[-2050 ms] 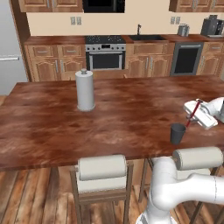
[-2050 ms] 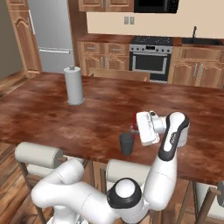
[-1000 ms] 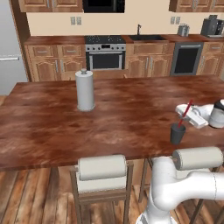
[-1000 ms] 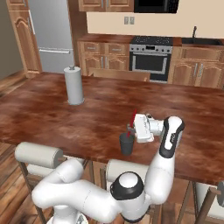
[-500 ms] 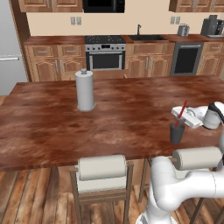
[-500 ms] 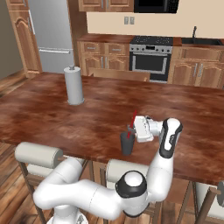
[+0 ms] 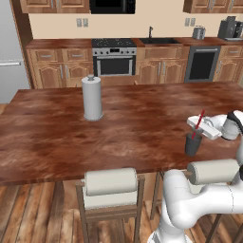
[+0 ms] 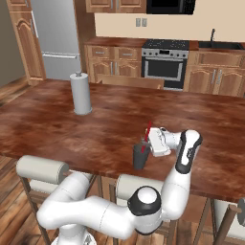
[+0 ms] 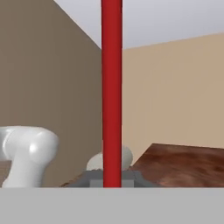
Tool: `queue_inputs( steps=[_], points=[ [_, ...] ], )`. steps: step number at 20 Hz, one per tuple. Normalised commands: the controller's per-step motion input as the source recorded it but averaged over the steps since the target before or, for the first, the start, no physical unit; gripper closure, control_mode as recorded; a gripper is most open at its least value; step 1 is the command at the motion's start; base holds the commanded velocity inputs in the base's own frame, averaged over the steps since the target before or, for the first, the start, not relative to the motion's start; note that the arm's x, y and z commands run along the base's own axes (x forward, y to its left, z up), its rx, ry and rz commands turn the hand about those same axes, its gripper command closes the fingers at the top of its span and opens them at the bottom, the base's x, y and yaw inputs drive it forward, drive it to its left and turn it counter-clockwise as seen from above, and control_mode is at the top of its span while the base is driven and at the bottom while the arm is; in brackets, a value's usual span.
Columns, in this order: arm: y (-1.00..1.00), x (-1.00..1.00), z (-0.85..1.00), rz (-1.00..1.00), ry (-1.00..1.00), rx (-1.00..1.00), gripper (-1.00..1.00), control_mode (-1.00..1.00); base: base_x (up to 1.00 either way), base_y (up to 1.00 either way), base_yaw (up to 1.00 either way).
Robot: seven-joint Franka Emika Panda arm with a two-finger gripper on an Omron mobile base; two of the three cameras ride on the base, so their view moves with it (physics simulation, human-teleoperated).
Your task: Take a straw from the drawer in front and place it inside the glass cup on the dining counter.
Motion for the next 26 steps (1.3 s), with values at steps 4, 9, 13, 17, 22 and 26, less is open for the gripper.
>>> queue_inputs(
  steps=[4, 9, 13, 17, 22, 26],
  points=[
    [-0.01, -0.07, -0.02, 0.05, -0.02, -0.03, -1.00, -1.00, 0.00, 0.00, 0.00],
    [0.00, 0.00, -0.02, 0.03, -0.03, -0.08, -1.00, -1.00, 0.00, 0.00, 0.00],
    [0.00, 0.00, 0.00, 0.02, -0.04, -0.08, -1.00, -1.00, 0.00, 0.00, 0.00],
    [0.00, 0.00, 0.01, 0.01, -0.04, -0.06, -1.00, -1.00, 0.00, 0.00, 0.00],
    [0.00, -0.08, 0.38, 0.00, -0.03, 0.00, -1.00, -1.00, 0.00, 0.00, 0.00],
    [0.00, -0.09, 0.89, 0.00, -0.02, 0.00, -1.00, -1.00, 0.00, 0.00, 0.00]
  ],
)
